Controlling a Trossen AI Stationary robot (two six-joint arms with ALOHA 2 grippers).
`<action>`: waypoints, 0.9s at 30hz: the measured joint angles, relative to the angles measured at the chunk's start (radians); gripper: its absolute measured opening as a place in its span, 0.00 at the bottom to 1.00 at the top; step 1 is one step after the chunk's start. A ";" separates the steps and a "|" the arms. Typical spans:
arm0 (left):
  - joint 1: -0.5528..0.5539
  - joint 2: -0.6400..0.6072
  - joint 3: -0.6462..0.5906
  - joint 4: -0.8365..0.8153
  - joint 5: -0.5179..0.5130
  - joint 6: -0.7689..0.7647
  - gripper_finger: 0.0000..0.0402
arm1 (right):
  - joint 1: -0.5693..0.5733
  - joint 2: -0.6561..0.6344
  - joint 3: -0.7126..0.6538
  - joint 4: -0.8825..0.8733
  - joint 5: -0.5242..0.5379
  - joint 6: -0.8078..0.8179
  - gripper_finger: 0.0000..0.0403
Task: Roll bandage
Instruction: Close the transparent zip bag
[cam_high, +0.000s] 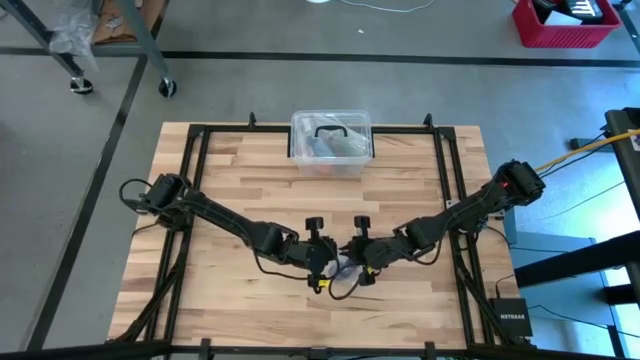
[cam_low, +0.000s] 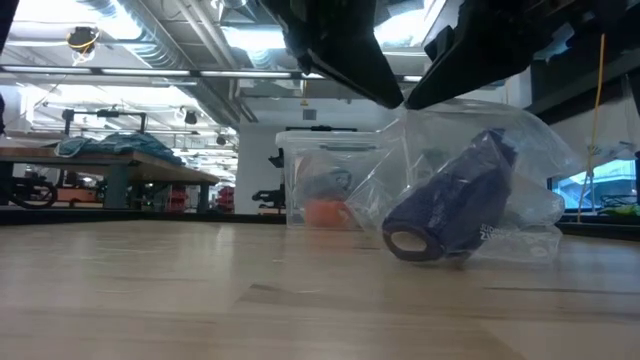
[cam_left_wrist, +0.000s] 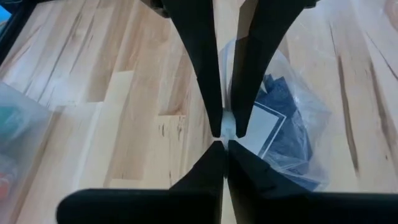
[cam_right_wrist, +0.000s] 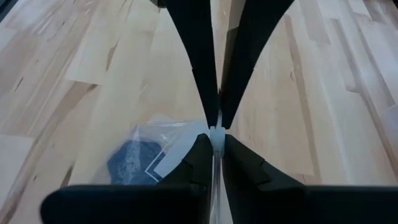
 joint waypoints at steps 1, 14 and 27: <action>0.000 0.000 0.000 0.000 0.000 0.000 0.02 | 0.000 0.000 0.000 0.000 0.000 0.000 0.08; -0.014 -0.030 0.003 -0.072 -0.118 -0.018 0.00 | -0.002 -0.073 0.019 -0.137 -0.008 0.059 0.08; -0.031 -0.082 -0.002 -0.335 -0.187 -0.183 0.00 | 0.003 -0.108 0.162 -0.686 -0.081 0.123 0.08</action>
